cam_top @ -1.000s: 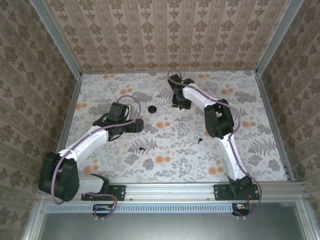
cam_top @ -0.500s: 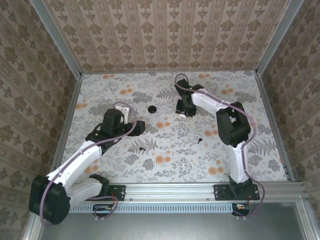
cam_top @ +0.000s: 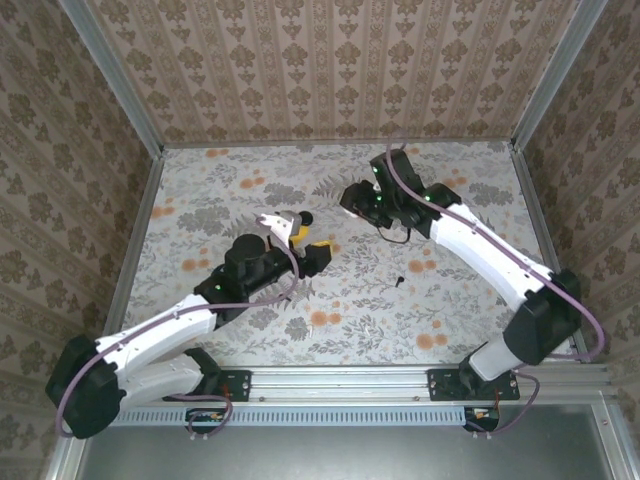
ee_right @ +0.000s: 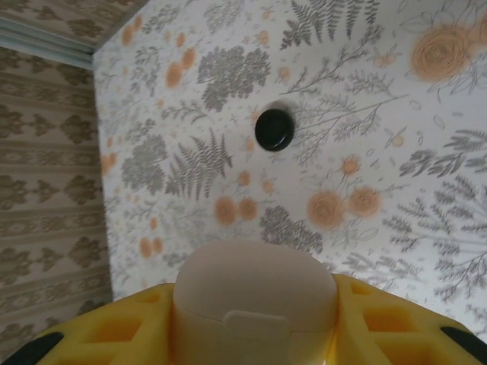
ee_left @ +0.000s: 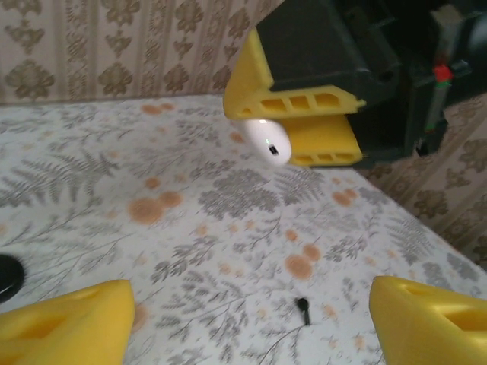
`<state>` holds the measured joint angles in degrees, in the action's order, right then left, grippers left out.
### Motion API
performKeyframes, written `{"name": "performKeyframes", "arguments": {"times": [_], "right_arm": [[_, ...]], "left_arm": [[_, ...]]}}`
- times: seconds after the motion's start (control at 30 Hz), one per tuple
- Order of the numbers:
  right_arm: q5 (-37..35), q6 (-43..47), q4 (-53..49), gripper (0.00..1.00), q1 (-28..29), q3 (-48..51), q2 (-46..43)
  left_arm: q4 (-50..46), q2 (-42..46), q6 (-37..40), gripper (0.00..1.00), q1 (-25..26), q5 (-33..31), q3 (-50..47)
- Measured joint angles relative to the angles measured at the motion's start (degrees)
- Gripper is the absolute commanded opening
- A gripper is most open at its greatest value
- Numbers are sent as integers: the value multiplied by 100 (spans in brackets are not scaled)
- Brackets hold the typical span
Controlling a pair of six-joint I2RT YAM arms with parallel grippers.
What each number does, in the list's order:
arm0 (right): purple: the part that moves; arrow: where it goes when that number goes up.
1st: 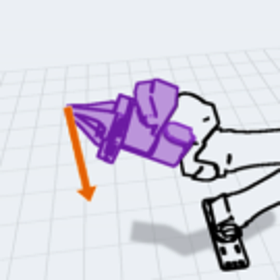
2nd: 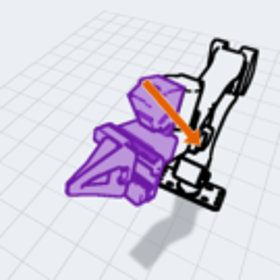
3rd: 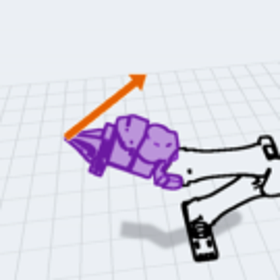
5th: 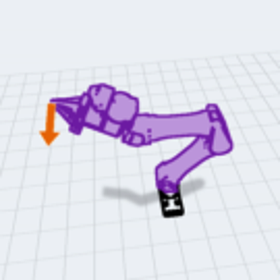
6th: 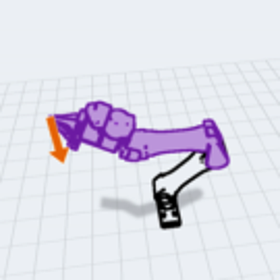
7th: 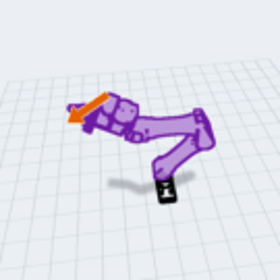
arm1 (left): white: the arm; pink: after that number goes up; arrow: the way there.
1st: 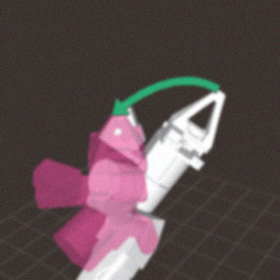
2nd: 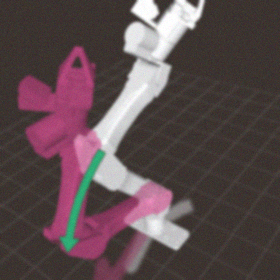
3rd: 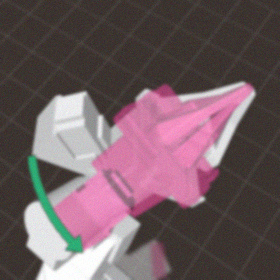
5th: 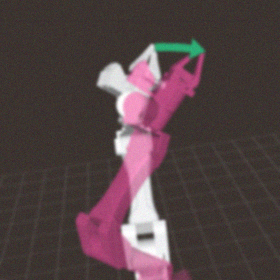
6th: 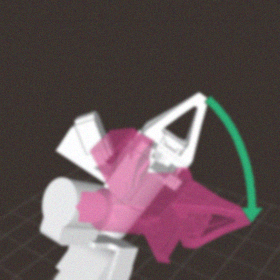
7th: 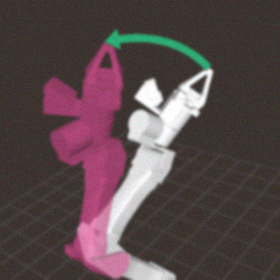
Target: Insert the wireless bluetooth earbuds into the charging case
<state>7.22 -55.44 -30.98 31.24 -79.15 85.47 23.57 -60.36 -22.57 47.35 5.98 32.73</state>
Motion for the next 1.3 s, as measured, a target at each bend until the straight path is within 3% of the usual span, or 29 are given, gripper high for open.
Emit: {"name": "performKeyframes", "arguments": {"times": [0.27, 0.5, 0.93, 1.3], "right_arm": [[79, -501, 146, 37, 133, 719, -922], [74, -629, 164, 38, 166, 984, -1484], [59, -658, 153, 38, 166, 1276, -1698], [83, -769, 166, 41, 192, 1285, -1696]], "left_arm": [[1528, -931, -234, 71, 387, -127, 0], [2319, -1606, -302, 66, 708, -151, 87], [2909, -1882, -348, 60, 920, -173, 439], [3097, -2243, -511, 38, 935, -190, 503]]}}
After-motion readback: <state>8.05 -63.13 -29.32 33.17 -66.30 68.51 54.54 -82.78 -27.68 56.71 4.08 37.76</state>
